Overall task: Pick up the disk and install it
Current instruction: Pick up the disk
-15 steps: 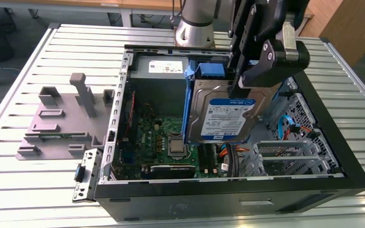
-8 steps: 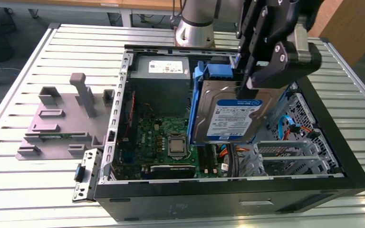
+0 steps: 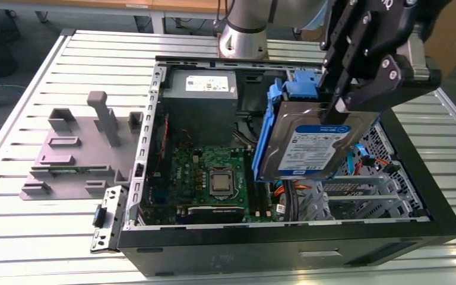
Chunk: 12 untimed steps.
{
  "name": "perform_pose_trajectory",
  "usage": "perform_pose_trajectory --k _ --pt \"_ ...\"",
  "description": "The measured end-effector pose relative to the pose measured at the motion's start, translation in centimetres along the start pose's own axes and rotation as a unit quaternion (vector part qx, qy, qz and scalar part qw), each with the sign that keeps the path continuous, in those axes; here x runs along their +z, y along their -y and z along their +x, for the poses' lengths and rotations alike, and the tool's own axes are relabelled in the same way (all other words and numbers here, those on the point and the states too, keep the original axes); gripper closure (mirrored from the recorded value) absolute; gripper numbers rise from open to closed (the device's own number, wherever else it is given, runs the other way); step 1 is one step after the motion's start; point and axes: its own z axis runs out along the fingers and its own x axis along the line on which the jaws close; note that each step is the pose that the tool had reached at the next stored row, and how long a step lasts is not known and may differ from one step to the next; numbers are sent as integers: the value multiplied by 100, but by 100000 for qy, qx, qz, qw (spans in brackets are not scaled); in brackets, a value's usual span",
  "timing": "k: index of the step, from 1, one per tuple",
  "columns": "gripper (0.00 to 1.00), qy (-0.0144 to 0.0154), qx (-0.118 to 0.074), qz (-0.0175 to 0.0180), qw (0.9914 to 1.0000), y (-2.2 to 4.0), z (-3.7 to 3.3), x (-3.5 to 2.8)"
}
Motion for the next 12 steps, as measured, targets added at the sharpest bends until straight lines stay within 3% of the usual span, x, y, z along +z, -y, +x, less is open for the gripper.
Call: perform_pose_trajectory --k 3,8,12 --pt "65 -4 4 -5 100000 77 -4 0" --pt "65 -1 3 -29 100000 257 -8 0" --pt "65 2 28 -31 100000 334 -4 -1"
